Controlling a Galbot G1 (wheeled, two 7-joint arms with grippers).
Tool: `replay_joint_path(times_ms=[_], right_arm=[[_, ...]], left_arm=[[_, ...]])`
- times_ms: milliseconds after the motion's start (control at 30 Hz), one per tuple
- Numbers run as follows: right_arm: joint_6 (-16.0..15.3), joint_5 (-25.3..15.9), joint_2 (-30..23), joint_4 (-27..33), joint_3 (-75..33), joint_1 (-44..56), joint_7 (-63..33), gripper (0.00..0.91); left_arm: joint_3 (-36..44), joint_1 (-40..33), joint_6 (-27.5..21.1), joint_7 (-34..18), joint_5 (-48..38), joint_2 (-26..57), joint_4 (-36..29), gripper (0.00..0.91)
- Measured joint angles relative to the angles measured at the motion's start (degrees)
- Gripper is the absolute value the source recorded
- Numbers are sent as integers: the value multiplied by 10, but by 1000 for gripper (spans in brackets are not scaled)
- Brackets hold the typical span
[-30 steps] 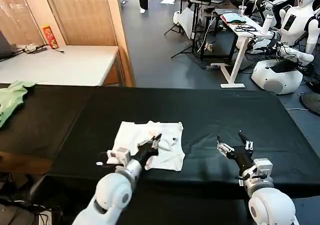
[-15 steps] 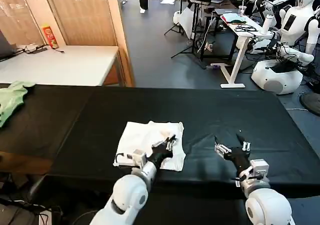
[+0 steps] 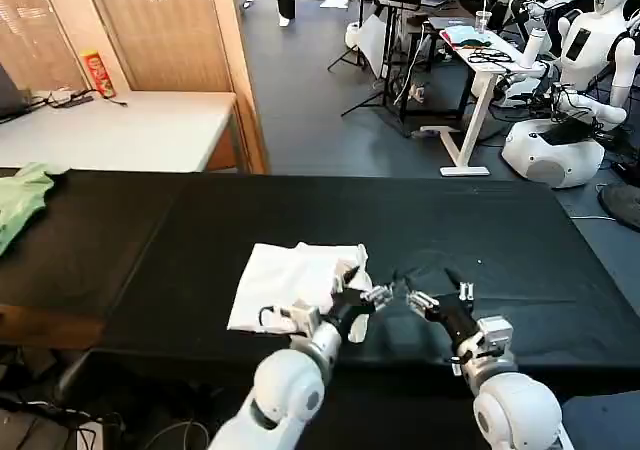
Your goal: Fold and organize the clothes.
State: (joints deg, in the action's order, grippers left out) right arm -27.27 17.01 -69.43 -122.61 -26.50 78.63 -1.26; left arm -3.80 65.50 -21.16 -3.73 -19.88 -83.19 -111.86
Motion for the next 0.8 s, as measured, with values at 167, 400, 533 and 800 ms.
replay_joint_path(times_ms=[167, 400, 533, 800], right_arm=[[0, -24, 2, 33, 41, -36, 4, 878], [-5, -74, -7, 91, 114, -90, 38, 878], [-2, -102, -16, 121, 143, -112, 38, 878], [14, -118, -41, 179, 156, -148, 15, 878]], left_arm=[[-39, 1, 32, 2, 41, 72, -7, 878], [-78, 14, 49, 3, 59, 138, -6, 878], [-85, 18, 55, 3, 68, 144, -2, 878], [-99, 35, 69, 4, 75, 151, 2, 878]])
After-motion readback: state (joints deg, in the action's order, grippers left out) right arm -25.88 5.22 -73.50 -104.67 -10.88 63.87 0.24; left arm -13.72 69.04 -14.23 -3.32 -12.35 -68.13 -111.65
